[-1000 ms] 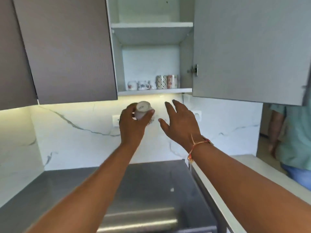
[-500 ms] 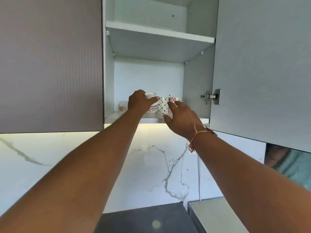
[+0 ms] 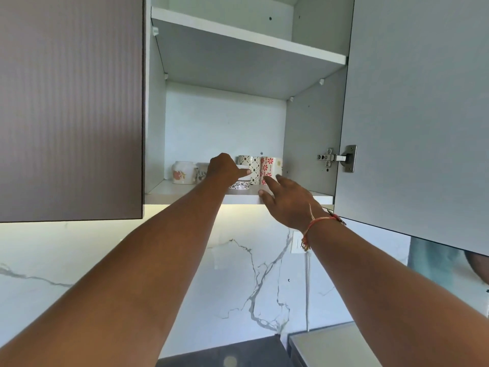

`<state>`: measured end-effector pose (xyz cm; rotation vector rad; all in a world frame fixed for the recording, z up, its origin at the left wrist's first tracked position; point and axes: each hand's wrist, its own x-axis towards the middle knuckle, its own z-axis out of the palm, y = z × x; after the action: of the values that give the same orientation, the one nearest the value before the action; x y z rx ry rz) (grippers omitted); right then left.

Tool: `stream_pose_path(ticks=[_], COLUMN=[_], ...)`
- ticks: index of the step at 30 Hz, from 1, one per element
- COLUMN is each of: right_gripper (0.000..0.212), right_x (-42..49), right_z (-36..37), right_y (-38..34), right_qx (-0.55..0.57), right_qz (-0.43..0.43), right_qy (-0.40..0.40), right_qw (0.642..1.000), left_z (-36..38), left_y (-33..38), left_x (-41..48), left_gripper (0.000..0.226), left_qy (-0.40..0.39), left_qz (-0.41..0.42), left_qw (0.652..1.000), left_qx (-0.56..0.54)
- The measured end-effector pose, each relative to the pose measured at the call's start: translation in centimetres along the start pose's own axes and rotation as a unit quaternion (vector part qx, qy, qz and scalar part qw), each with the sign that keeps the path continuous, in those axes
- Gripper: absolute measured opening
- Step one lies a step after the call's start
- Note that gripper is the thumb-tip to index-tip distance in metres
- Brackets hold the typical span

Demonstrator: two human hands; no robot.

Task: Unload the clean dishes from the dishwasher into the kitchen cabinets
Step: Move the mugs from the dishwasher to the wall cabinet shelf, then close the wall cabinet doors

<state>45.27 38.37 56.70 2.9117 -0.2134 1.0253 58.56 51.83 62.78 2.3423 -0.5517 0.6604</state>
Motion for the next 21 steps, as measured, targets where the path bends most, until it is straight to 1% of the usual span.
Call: stream_pose_path(ticks=[2,5,6,9,10,12,14,16,18,21], right_gripper=[0.064,0.082,0.084,0.069,0.068,0.068,0.066,0.066,0.070,0.077], right_x=[-0.2,-1.1,-1.6,-3.3,-4.2,-6.4,-9.0,-12.3,-15.6,-20.8], right_z=[0.1,-0.3,-0.7,-1.8,-2.4,-4.0,-5.7,-7.9,-10.2,-13.6], right_y=[0.0,0.1,0.1,0.5,0.6,1.2,2.1,3.5,5.0,7.4], right_qx=[-0.006,-0.035,-0.042,-0.073,-0.087,-0.110,-0.138,-0.169,-0.195,-0.200], right_qz=[0.003,0.002,0.005,0.017,0.021,0.035,0.051,0.075,0.098,0.149], right_qy=[0.004,0.021,0.027,0.062,0.082,0.129,0.174,0.213,0.243,0.289], right_qw=[1.000,0.999,0.999,0.995,0.993,0.985,0.974,0.959,0.945,0.924], left_z=[0.2,0.1,-0.1,-0.9,-1.1,-1.1,-0.9,-0.7,-0.5,-0.1], left_y=[0.0,0.4,0.7,2.1,2.8,4.3,5.8,7.7,9.6,13.3], left_x=[-0.1,-1.1,-1.6,-4.1,-5.4,-8.4,-11.7,-15.1,-18.4,-23.0], left_gripper=[0.065,0.067,0.067,0.061,0.057,0.056,0.065,0.073,0.077,0.081], left_qy=[0.000,-0.008,-0.003,0.057,0.087,0.155,0.214,0.245,0.252,0.250], left_qz=[0.000,-0.006,-0.006,0.012,0.039,0.134,0.236,0.319,0.366,0.389], left_qw=[1.000,1.000,1.000,0.998,0.995,0.974,0.938,0.901,0.876,0.866], left_qx=[0.004,0.006,0.005,0.008,0.032,0.092,0.135,0.162,0.187,0.191])
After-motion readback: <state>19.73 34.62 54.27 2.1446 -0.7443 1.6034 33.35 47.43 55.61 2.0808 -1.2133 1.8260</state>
